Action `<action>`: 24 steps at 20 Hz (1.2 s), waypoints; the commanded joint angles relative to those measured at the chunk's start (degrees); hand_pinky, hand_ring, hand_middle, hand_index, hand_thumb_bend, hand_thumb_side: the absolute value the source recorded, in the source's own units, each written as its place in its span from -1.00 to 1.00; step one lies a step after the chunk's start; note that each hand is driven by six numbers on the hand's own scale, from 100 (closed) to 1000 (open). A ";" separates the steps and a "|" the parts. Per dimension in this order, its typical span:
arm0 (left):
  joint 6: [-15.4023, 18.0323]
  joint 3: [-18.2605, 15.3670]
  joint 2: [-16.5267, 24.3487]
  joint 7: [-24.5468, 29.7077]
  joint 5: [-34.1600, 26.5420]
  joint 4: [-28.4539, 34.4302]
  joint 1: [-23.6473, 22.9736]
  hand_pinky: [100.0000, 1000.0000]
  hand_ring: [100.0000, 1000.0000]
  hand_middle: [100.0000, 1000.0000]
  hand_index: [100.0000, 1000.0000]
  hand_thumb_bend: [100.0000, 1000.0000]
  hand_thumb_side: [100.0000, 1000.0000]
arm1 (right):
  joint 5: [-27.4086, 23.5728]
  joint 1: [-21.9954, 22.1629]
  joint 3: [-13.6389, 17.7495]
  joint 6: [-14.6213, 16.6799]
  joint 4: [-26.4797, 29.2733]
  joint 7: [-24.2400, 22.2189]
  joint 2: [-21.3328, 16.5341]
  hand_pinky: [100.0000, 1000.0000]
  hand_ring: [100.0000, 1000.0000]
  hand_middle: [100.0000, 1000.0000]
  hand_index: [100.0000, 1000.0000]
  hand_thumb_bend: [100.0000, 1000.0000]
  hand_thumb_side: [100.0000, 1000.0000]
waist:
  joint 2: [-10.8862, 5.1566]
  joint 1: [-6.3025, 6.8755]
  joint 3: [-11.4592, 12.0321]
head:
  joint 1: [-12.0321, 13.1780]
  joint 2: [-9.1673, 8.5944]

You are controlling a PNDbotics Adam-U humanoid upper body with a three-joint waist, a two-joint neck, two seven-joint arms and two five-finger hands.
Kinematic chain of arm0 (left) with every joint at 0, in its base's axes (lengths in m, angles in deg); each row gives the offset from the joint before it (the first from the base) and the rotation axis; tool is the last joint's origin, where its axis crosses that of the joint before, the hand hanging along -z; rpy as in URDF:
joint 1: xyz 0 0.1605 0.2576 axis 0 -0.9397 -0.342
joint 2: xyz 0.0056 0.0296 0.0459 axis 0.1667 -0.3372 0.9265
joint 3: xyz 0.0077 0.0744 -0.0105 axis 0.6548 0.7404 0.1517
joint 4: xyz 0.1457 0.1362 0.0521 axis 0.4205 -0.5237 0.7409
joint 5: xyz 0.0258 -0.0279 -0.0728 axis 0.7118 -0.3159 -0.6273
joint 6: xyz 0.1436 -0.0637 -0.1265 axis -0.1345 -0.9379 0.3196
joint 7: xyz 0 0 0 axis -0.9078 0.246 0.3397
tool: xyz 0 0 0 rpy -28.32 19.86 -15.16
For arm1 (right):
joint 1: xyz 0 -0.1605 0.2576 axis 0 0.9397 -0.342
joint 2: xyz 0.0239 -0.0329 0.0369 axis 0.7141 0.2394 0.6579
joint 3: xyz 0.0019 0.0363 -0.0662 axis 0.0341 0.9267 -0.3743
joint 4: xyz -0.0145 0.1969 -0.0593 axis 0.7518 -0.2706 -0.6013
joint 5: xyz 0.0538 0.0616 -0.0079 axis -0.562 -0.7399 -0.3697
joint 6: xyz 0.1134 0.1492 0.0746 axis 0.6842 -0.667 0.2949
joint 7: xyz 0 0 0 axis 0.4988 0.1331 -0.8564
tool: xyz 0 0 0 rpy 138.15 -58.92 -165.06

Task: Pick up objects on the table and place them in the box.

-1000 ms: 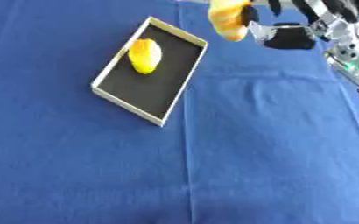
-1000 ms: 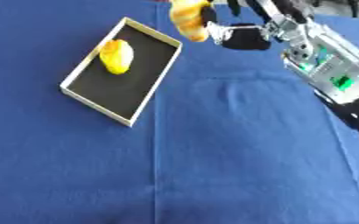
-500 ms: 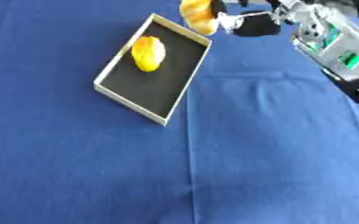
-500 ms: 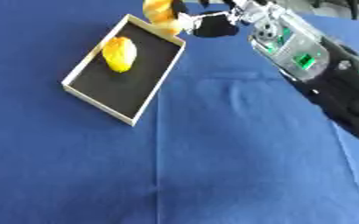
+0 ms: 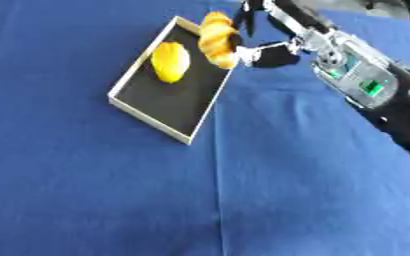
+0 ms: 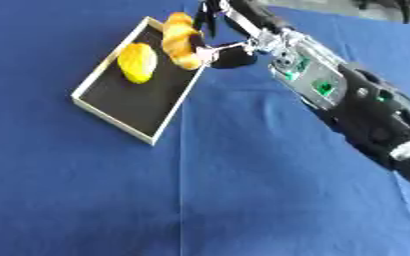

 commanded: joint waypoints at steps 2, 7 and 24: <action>-0.32 -0.30 0.43 -0.17 -0.06 0.91 0.51 0.60 0.60 0.55 0.73 -1.00 0.21 | 2.41 -0.17 0.75 0.94 1.34 -4.93 -1.31 0.75 0.66 0.47 0.77 -1.00 -0.86 | -1.29 0.57 -0.24 | 0.78 -0.14; -0.63 -0.38 0.28 -0.46 0.08 0.91 0.28 0.60 0.60 0.55 0.73 -1.00 0.21 | 0.46 -0.12 1.94 2.24 2.08 -7.54 -0.94 0.80 0.70 0.53 0.84 -1.00 -0.70 | -1.46 0.69 -0.59 | 1.25 0.03; 0.60 -2.64 2.66 -3.59 3.34 0.91 -4.29 0.60 0.61 0.56 0.73 -1.00 0.20 | -22.43 20.21 22.68 19.35 12.92 18.73 -0.58 0.75 0.60 0.36 0.63 -1.00 -0.66 | -3.07 2.70 -8.03 | 10.37 1.31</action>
